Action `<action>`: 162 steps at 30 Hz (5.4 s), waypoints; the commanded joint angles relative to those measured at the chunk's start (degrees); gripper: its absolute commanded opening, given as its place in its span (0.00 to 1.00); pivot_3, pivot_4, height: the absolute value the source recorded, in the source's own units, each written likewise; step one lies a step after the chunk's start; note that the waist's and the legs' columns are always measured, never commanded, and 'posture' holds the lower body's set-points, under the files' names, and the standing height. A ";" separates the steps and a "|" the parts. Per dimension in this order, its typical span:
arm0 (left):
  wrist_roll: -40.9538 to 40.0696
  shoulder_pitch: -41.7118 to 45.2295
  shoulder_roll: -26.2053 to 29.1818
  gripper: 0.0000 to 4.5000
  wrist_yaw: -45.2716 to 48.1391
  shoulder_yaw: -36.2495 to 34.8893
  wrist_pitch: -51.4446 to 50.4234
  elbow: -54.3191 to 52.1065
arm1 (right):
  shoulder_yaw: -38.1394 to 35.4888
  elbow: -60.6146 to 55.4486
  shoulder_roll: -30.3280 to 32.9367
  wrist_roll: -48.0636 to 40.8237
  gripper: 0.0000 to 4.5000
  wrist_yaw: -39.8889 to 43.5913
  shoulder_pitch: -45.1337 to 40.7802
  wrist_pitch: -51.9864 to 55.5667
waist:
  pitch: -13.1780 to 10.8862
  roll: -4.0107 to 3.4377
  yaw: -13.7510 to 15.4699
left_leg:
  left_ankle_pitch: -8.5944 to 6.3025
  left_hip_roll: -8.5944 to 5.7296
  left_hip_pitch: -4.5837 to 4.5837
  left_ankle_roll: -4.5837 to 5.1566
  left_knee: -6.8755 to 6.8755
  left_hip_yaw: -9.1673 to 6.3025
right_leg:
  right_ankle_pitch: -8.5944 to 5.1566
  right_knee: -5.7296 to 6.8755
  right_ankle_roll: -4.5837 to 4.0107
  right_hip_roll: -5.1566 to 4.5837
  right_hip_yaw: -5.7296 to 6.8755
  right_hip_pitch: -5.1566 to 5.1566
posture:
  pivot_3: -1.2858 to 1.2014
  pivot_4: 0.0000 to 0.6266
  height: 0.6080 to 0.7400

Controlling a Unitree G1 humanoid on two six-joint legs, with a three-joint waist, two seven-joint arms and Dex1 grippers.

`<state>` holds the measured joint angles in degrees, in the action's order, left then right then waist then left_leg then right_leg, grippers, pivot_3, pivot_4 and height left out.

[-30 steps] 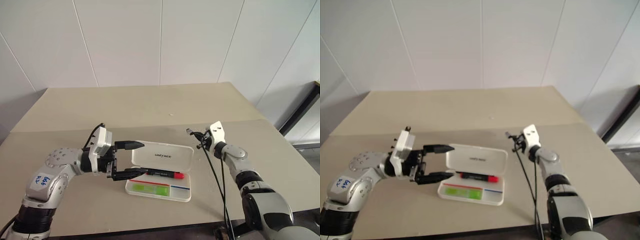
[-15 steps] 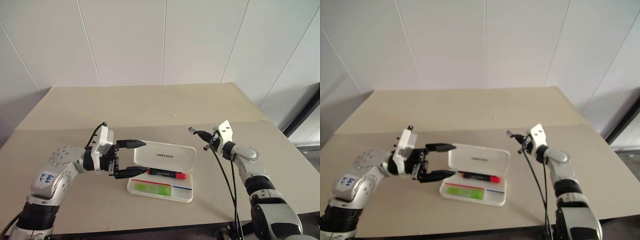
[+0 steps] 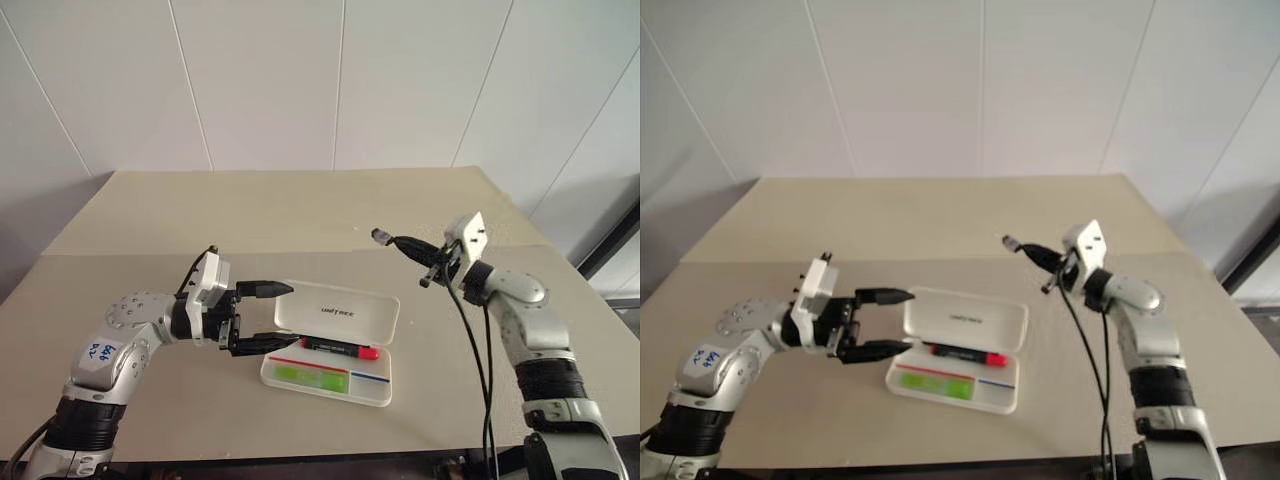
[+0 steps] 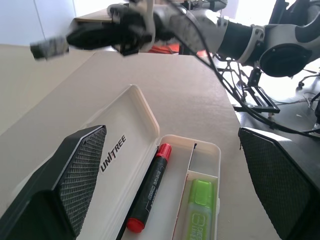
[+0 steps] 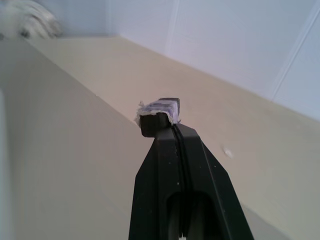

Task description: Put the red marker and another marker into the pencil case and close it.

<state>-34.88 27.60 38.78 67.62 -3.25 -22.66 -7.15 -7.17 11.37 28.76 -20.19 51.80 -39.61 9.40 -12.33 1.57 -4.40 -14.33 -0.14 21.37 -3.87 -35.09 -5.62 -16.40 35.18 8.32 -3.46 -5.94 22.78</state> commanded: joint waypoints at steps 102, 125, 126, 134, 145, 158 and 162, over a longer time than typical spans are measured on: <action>0.55 -3.79 3.06 1.00 11.32 -0.21 4.86 3.75 | 10.51 -27.66 11.64 -12.45 0.08 14.38 31.28 17.91 | 0.00 0.02 2.73 | -0.29 0.04 0.22 0.21 -0.13 0.07 | -0.08 -0.46 -0.03 -0.11 0.22 0.00 | 0.52 0.24 1.00; 0.48 -3.78 2.60 1.00 10.66 0.07 5.19 3.73 | 4.60 -30.46 16.29 -14.71 0.08 14.35 34.79 19.58 | 0.00 0.02 2.73 | -0.29 0.05 0.21 0.21 -0.15 0.07 | -0.08 -0.41 -0.04 -0.10 0.22 0.00 | 0.52 0.24 1.00; 0.54 -3.66 2.49 1.00 10.68 0.13 5.23 3.84 | 4.92 -30.40 16.26 -14.53 0.08 14.31 34.88 19.55 | 0.01 0.02 2.74 | -0.29 0.05 0.21 0.21 -0.15 0.07 | -0.08 -0.40 -0.04 -0.10 0.22 0.00 | 0.52 0.24 1.00; 0.66 -3.32 2.39 1.00 10.68 0.11 5.21 3.97 | 9.51 -28.77 13.94 -12.07 0.42 12.85 30.95 19.75 | 0.01 0.02 2.66 | -0.29 0.05 0.19 0.21 -0.18 0.07 | -0.08 -0.37 -0.03 -0.10 0.22 0.00 | 0.52 0.24 1.00; 0.41 -4.52 2.94 1.00 10.13 -0.83 5.13 3.16 | 8.84 -29.33 14.35 -12.52 0.99 13.11 30.21 19.62 | 0.01 0.02 2.77 | -0.29 0.04 0.20 0.21 -0.18 0.06 | -0.08 -0.37 -0.04 -0.11 0.22 0.00 | 0.52 0.24 1.00; 3.30 1.25 1.71 1.00 9.90 -1.36 10.81 12.57 | -1.15 -33.06 14.40 -20.17 0.99 13.88 32.16 18.52 | 0.01 0.03 2.79 | -0.29 0.04 0.19 0.21 -0.21 0.06 | -0.08 -0.33 -0.03 -0.09 0.22 -0.02 | 0.52 0.24 1.00; 5.65 6.28 0.94 1.00 9.54 -0.99 13.64 19.13 | -3.18 -32.20 16.61 -19.35 0.99 14.71 30.65 18.20 | 0.01 0.03 2.81 | -0.29 0.03 0.20 0.21 -0.27 0.06 | -0.07 -0.32 -0.01 -0.10 0.22 -0.03 | 0.52 0.24 1.00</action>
<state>-30.10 32.03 39.67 77.09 -3.28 -10.97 10.32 -7.73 -20.11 44.05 -38.87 65.73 -8.14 28.64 -12.32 1.60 -1.59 -14.62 -0.12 21.56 -3.66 -35.37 -5.55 -16.47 34.86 8.32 -3.57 -5.71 22.75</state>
